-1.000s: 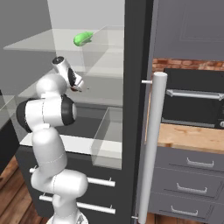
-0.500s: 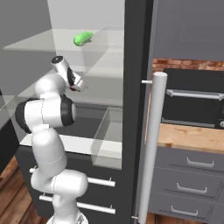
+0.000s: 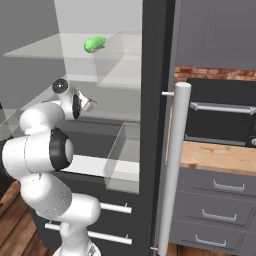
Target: Place the cold items (corn and pear) from the fridge in one tupperware on the dining counter. Place the warm items (kebab skewer and hot dog) in the stove area in another tupperware.
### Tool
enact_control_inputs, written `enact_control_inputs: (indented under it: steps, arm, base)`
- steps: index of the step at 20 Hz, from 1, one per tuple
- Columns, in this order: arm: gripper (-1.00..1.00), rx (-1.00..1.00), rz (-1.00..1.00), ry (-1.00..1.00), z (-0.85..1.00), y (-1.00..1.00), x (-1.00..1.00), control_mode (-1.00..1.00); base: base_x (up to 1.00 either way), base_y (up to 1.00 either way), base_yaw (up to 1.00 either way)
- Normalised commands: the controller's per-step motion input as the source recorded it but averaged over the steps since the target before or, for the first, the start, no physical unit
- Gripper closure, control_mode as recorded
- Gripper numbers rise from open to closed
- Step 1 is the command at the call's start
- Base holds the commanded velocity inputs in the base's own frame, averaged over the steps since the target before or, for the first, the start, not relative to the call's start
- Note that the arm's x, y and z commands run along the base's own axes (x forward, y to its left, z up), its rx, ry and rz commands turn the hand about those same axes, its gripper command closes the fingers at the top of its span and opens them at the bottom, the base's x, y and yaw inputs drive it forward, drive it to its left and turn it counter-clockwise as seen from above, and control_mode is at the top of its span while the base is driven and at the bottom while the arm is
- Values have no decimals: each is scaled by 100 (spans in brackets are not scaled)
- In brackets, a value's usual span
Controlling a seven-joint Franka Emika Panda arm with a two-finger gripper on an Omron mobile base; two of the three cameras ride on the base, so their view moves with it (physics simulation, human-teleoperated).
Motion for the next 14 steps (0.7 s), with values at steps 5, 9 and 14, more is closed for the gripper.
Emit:
enact_control_inputs:
  steps: [5, 9, 14]
  arm:
    - [100, 7, 0, -12, 61, -8, -79, -100]
    - [100, -1, 0, 39, 84, 2, -24, -100]
    - [100, -8, 2, 41, 55, -1, -17, -100]
  base:
    - [0, 0, 0]
    - [0, 0, 0]
    - [0, 0, 0]
